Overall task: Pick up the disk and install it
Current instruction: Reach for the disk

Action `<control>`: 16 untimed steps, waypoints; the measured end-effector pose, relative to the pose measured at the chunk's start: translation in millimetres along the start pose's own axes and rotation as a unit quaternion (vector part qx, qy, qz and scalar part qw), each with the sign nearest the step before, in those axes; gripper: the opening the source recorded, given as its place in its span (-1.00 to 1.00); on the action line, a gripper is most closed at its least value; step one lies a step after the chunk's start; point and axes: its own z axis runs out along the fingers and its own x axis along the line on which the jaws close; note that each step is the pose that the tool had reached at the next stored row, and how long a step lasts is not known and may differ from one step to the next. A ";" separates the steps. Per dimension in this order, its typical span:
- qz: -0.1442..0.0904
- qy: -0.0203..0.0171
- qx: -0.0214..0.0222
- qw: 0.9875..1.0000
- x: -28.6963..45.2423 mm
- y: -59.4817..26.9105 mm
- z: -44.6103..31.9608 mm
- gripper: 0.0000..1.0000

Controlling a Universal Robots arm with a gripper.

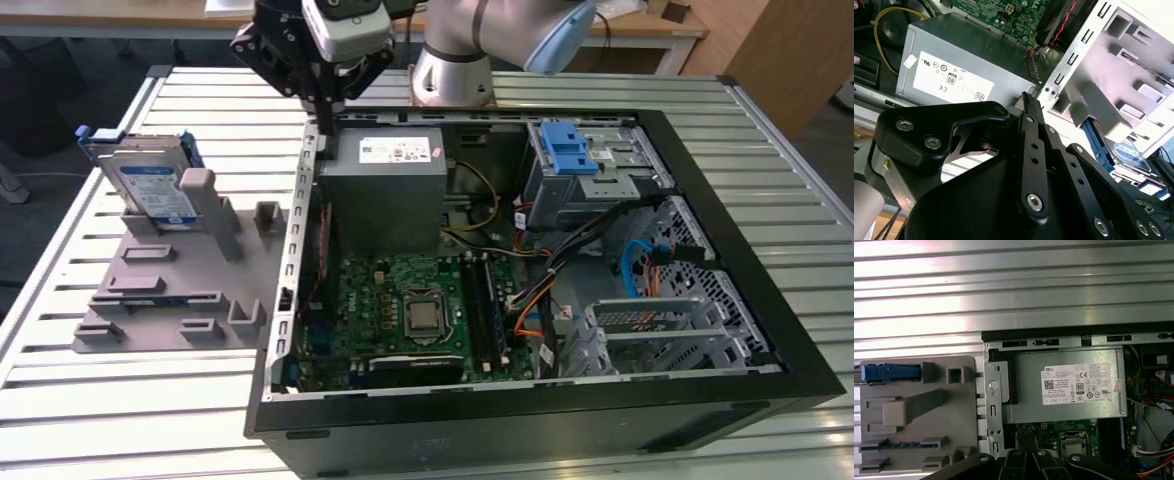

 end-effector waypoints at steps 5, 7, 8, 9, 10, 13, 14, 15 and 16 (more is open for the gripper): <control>0.000 0.001 0.000 1.000 3.5 -0.3 0.3 -0.79; 0.000 0.001 0.000 1.000 4.8 -0.4 0.5 -0.79; 0.000 0.001 0.000 1.000 5.5 -0.4 0.5 -0.79; 0.000 0.001 0.000 1.000 6.3 -0.5 0.6 -0.79; 0.000 0.001 0.000 1.000 7.0 -0.6 0.6 -0.79; 0.000 0.002 0.000 1.000 9.3 -0.7 0.9 -0.79; 0.000 0.002 0.000 1.000 9.9 -0.8 0.9 -0.79; 0.000 0.002 0.000 1.000 10.5 -0.8 1.0 -0.79; 0.000 0.002 0.000 1.000 11.1 -0.8 1.0 -0.79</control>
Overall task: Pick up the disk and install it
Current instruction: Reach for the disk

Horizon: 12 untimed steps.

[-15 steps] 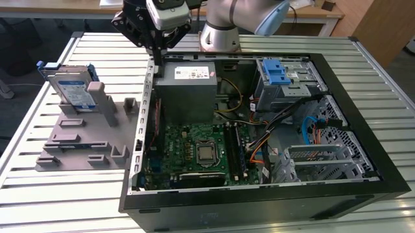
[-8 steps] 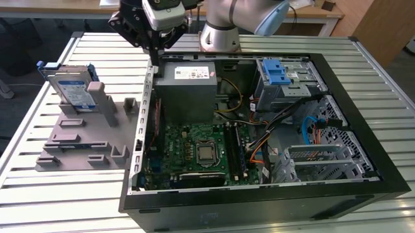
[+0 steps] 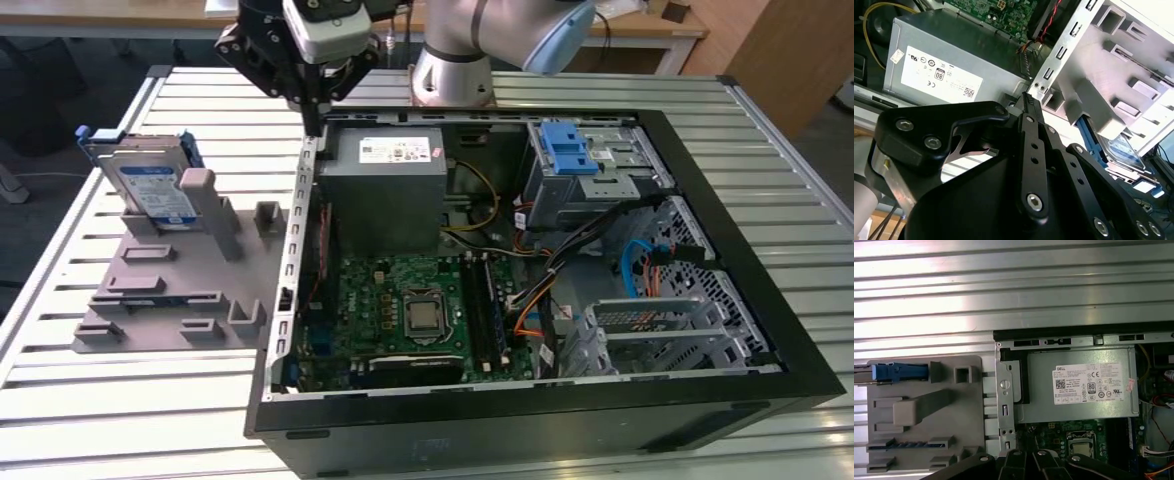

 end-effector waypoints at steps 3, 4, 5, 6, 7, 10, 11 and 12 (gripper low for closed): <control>0.000 0.000 0.000 1.000 2.2 -0.2 0.2 -0.79; 0.000 0.000 0.000 1.000 2.9 -0.2 0.2 -0.79; 0.000 0.000 0.000 1.000 3.6 -0.3 0.3 -0.79; 0.000 0.001 0.000 1.000 4.6 -0.2 0.4 -0.79; 0.000 0.001 0.000 1.000 5.5 -0.3 0.4 -0.79; 0.000 0.001 0.000 1.000 8.8 -0.5 0.7 -0.79; 0.000 0.001 0.000 1.000 9.8 -0.6 0.7 -0.79; 0.000 0.001 0.000 1.000 10.7 -0.6 0.8 -0.79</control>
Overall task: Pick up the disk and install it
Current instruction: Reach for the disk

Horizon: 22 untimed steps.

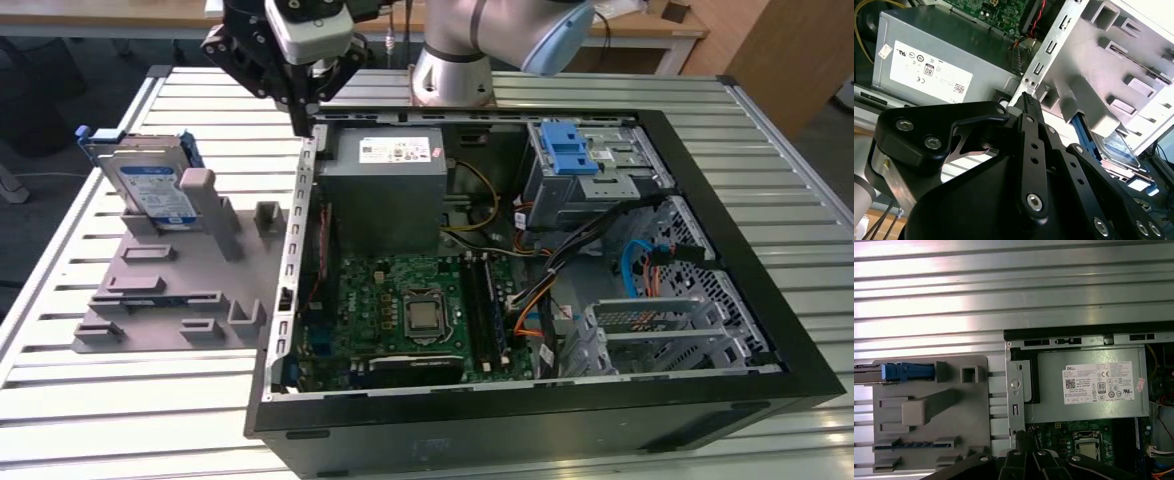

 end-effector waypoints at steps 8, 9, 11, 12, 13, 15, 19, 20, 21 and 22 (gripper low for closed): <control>0.000 0.000 0.000 1.000 9.0 -0.5 0.5 -0.79; 0.000 0.000 0.000 1.000 10.2 -0.5 0.6 -0.79; 0.000 0.000 0.000 1.000 12.4 -0.6 0.8 -0.79; 0.000 0.000 0.000 1.000 13.5 -0.6 0.9 -0.79; 0.000 0.000 0.000 1.000 14.6 -0.6 0.9 -0.79; 0.000 0.000 0.000 1.000 17.2 -0.8 1.1 -0.79; 0.000 0.000 0.000 1.000 22.6 -0.9 1.4 -0.79; 0.000 0.000 0.000 1.000 24.1 -0.8 1.5 -0.79; 0.000 0.000 0.000 1.000 25.8 -0.7 1.6 -0.79; 0.000 0.000 0.000 1.000 27.7 -0.4 1.7 -0.79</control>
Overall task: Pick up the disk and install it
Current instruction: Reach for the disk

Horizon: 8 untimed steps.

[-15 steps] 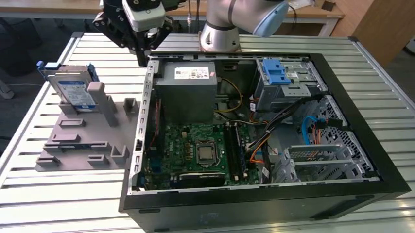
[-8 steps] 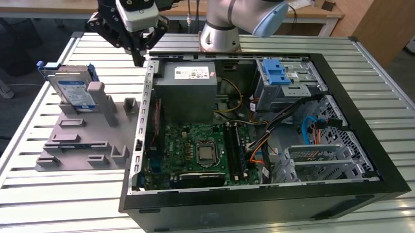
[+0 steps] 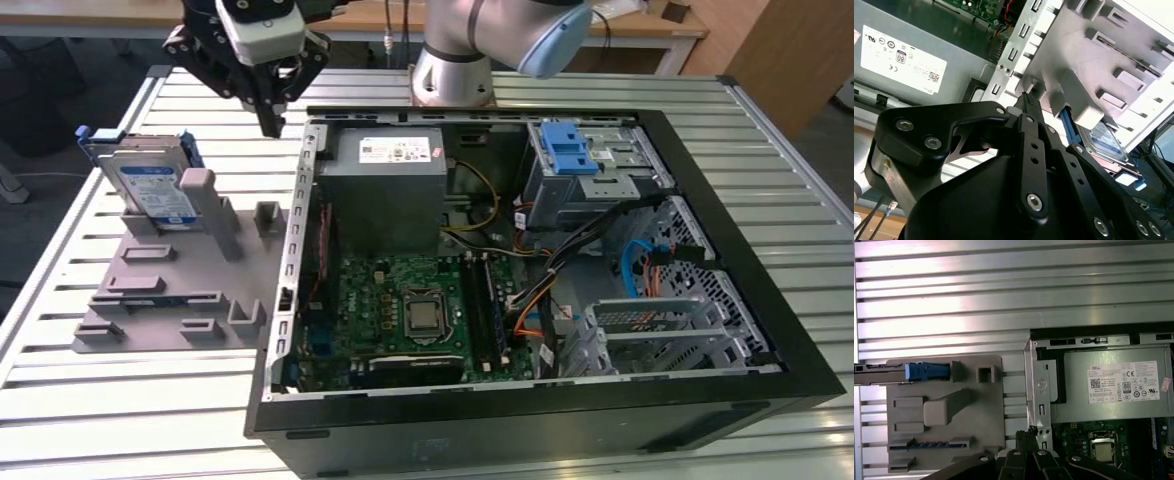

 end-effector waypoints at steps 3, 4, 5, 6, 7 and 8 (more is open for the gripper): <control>0.000 0.000 0.000 1.000 7.4 2.8 0.4 -0.79; 0.000 0.000 0.000 1.000 9.7 3.7 0.6 -0.79; 0.000 0.000 0.000 1.000 12.0 4.5 0.7 -0.79; 0.000 0.000 0.000 1.000 13.9 5.2 0.8 -0.79; 0.000 0.000 0.000 1.000 15.6 6.0 0.9 -0.79; 0.000 0.000 0.000 1.000 17.2 6.6 1.0 -0.79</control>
